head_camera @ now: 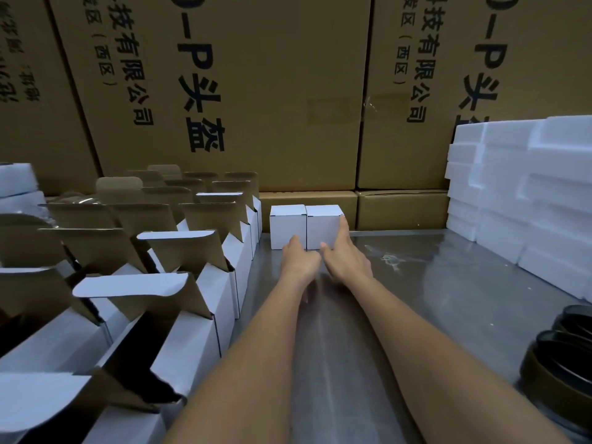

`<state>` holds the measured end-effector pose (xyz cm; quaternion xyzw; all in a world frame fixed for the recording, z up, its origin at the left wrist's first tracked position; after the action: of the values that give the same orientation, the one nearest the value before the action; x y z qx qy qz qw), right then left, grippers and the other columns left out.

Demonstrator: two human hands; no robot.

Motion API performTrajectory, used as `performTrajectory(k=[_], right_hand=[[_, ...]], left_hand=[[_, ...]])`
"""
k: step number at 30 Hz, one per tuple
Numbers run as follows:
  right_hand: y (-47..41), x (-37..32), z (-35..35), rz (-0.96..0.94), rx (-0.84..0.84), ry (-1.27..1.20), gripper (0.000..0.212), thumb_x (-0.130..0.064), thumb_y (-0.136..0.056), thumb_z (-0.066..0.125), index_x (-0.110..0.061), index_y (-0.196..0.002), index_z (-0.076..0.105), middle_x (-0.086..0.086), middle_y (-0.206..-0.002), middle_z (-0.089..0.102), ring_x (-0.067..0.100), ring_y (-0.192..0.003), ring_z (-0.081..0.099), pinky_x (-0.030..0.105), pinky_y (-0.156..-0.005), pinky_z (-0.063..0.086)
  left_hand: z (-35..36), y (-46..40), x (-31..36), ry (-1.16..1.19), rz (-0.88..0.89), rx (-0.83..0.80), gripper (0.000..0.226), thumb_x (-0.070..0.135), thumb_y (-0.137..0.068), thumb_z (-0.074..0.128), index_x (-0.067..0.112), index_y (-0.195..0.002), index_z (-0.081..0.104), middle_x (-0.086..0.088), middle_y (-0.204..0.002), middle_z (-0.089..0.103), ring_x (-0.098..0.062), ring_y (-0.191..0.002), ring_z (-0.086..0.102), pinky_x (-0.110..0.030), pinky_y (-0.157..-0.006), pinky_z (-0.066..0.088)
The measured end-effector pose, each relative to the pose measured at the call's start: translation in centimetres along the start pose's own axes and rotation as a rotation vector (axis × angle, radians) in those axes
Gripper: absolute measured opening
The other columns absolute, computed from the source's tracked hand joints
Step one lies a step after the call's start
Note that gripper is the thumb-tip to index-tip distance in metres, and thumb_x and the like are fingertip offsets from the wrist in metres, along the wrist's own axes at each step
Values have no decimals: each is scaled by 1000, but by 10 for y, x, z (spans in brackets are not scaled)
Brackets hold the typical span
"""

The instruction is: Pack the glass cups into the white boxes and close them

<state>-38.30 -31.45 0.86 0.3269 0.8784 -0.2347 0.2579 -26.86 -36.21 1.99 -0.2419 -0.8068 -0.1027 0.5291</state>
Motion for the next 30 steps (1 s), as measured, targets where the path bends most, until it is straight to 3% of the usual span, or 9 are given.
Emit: performTrajectory(k=[3, 8, 11, 15, 20, 24, 26, 28, 30], right_hand=[[0, 2, 4, 12, -50, -14, 70, -35, -99, 34, -25, -150, -13, -2, -160, 13, 34, -127, 46, 44, -96, 36], [9, 1, -6, 60, 5, -25, 63, -27, -102, 31, -18, -152, -5, 1, -161, 3, 35, -131, 42, 43, -97, 36], [26, -4, -14, 63, 45, 56, 60, -21, -99, 36, -15, -151, 7, 4, -158, 18, 33, -126, 46, 39, -92, 38], [61, -15, -28, -16, 88, 163, 45, -14, -96, 40, -13, -140, 27, 12, -137, 42, 32, -113, 53, 38, -79, 42], [126, -25, -45, -78, 76, 362, 25, -8, -97, 33, -10, -121, 42, 9, -120, 55, 27, -109, 55, 35, -73, 42], [183, -28, -58, -105, 53, 409, 21, -11, -98, 36, -12, -113, 51, 6, -119, 56, 24, -111, 53, 31, -69, 38], [211, -27, -65, -107, 53, 410, 21, -12, -97, 37, -13, -112, 52, 5, -119, 56, 24, -112, 53, 31, -70, 40], [236, -28, -74, -109, 63, 412, 20, -12, -97, 37, -13, -111, 52, 4, -118, 56, 23, -111, 53, 32, -75, 45], [259, -28, -82, -116, 78, 424, 19, -13, -96, 38, -14, -109, 52, 4, -116, 57, 24, -109, 54, 33, -74, 45]], left_hand=[[3, 8, 1, -11, 38, 18, 58, 5, -92, 45, 13, -147, 29, -8, -151, 30, -25, -134, 36, -30, -101, 35], [3, 37, 5, -46, 203, 75, 56, -5, -83, 46, 14, -136, 45, -3, -141, 43, -19, -130, 41, -19, -94, 30], [2, 58, 6, -78, 220, 90, 43, -1, -84, 47, 15, -122, 53, -2, -127, 51, -19, -121, 48, -24, -93, 38], [12, 98, 16, -534, 329, 66, 17, 11, -91, 41, 15, -107, 46, -4, -113, 53, -24, -103, 50, -33, -75, 39], [1, 152, 25, -700, 408, 107, 22, 9, -91, 39, 15, -111, 45, -5, -115, 54, -24, -105, 51, -32, -77, 38], [-9, 203, 30, -792, 487, 114, 23, 10, -90, 41, 17, -111, 47, -2, -111, 56, -22, -100, 53, -29, -71, 33], [-18, 235, 42, -861, 585, 169, 17, 16, -79, 62, 18, -94, 55, 1, -88, 63, -17, -78, 61, -27, -58, 35], [-19, 267, 49, -963, 673, 144, 32, 18, -48, 84, 20, -67, 59, 3, -57, 57, -13, -46, 56, -22, -39, 34], [-22, 288, 48, -1009, 697, 150, 37, 17, -36, 88, 19, -59, 59, 4, -49, 53, -13, -38, 52, -19, -34, 31]])
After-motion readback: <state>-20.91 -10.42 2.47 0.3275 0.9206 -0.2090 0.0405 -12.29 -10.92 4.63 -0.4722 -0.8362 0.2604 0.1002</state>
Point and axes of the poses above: each hand's wrist, its own y-axis away from the middle knuckle, its own z-axis out of the palm, x = y × z, the point moved 8 cm from there along -y, towards the middle knuckle
